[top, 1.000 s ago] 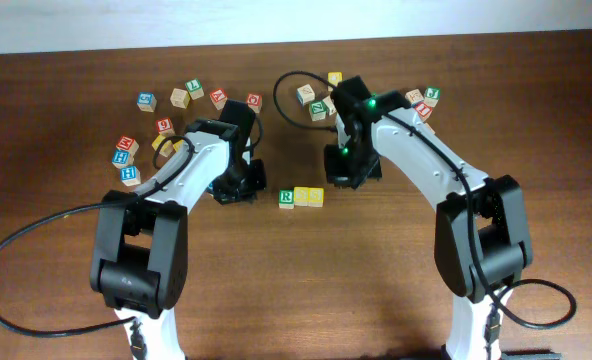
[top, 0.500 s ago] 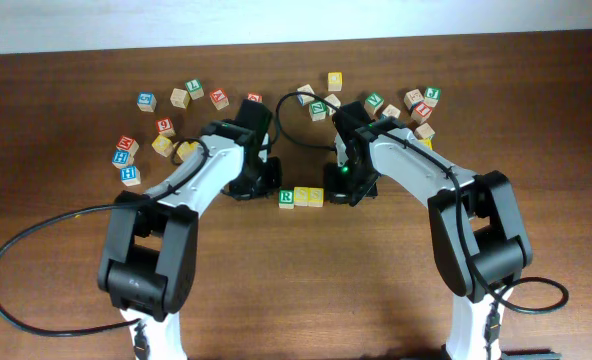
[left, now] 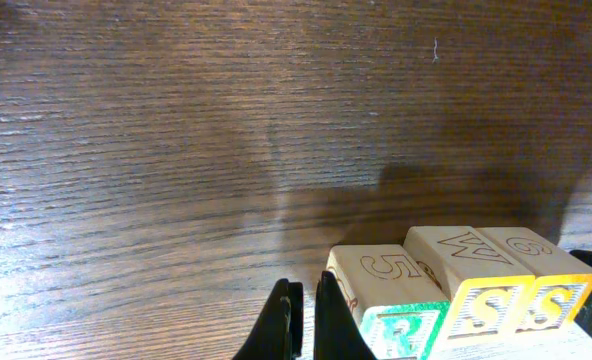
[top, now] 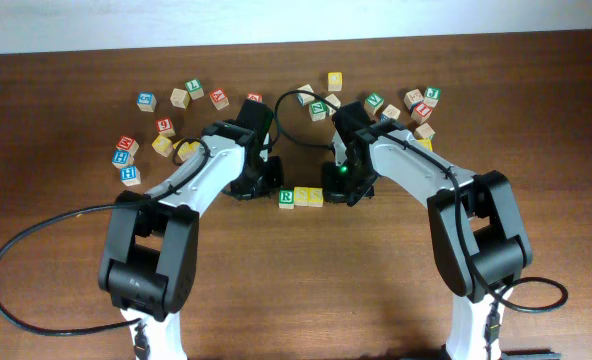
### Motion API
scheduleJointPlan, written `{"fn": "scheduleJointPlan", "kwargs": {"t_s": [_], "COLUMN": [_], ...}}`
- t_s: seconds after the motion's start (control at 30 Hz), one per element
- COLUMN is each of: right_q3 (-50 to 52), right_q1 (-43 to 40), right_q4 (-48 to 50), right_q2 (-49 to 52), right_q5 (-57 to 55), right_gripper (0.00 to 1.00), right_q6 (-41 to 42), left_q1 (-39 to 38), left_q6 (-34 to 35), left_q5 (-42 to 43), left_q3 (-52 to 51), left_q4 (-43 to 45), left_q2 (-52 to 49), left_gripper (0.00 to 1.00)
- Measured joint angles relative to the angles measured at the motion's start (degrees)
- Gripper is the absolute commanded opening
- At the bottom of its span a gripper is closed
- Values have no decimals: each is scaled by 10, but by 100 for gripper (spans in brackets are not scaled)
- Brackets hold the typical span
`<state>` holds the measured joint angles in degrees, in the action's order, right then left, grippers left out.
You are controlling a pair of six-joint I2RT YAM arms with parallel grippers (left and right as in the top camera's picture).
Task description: Spell out RSS
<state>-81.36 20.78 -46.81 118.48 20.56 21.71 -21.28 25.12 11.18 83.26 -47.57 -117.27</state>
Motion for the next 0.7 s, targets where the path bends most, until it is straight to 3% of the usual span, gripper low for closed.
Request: {"fn": "scheduleJointPlan", "kwargs": {"t_s": [0.7], "right_q3": [0], "right_q1": [9], "right_q4": [21], "right_q2": [0], "right_q5": [12], "right_gripper": [4], "right_q6": [4], "left_q1": [0], "left_q6": [0], "left_q5": [19], "left_q3": [0], "left_q4": [-10], "left_q2": [-20], "left_gripper": [0]}}
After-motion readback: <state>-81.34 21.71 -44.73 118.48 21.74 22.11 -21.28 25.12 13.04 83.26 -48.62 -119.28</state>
